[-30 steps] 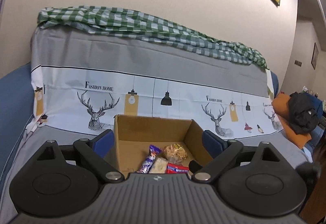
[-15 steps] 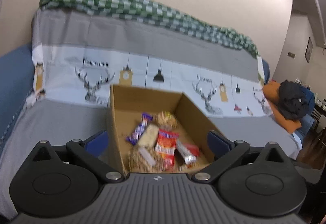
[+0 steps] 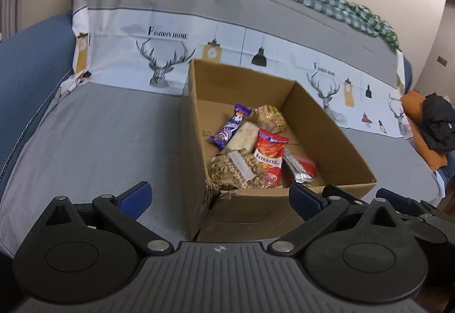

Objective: Organize snacks

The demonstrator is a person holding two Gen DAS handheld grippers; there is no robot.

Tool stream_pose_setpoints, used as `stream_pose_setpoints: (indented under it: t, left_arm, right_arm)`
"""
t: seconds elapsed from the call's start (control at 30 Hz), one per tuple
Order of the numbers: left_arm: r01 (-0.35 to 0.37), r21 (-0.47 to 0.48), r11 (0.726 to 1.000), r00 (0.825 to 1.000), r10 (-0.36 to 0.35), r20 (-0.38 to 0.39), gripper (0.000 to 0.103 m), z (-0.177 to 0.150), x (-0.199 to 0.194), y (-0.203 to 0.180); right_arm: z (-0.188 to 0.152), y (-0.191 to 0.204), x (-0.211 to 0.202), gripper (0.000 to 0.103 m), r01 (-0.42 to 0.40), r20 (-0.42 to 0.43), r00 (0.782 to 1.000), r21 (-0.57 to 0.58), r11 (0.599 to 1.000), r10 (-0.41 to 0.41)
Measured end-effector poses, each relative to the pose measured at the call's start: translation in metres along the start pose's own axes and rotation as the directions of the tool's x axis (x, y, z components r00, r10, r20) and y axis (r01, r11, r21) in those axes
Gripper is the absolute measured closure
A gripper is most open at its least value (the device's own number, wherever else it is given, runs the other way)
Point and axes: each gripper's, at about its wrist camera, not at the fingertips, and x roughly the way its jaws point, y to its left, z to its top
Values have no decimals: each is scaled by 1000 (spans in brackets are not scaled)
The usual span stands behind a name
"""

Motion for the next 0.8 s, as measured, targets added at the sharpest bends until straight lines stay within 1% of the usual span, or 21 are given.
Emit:
stream_pose_setpoints:
  t: [0.2, 0.37, 0.8]
  left_arm:
    - [-24, 17, 1000, 999, 25, -35, 0, -4, 8, -4]
    - [-34, 13, 999, 998, 35, -55, 0, -4, 12, -5]
    - [-37, 11, 999, 997, 37, -64, 0, -5, 12, -7]
  right_arm:
    - [0, 2, 4, 1, -3, -8, 1000, 1, 1000, 3]
    - [1, 1, 5, 1, 4, -6, 1000, 10, 1000, -4]
    - [1, -1, 5, 1, 13, -5, 1000, 16, 1000, -13]
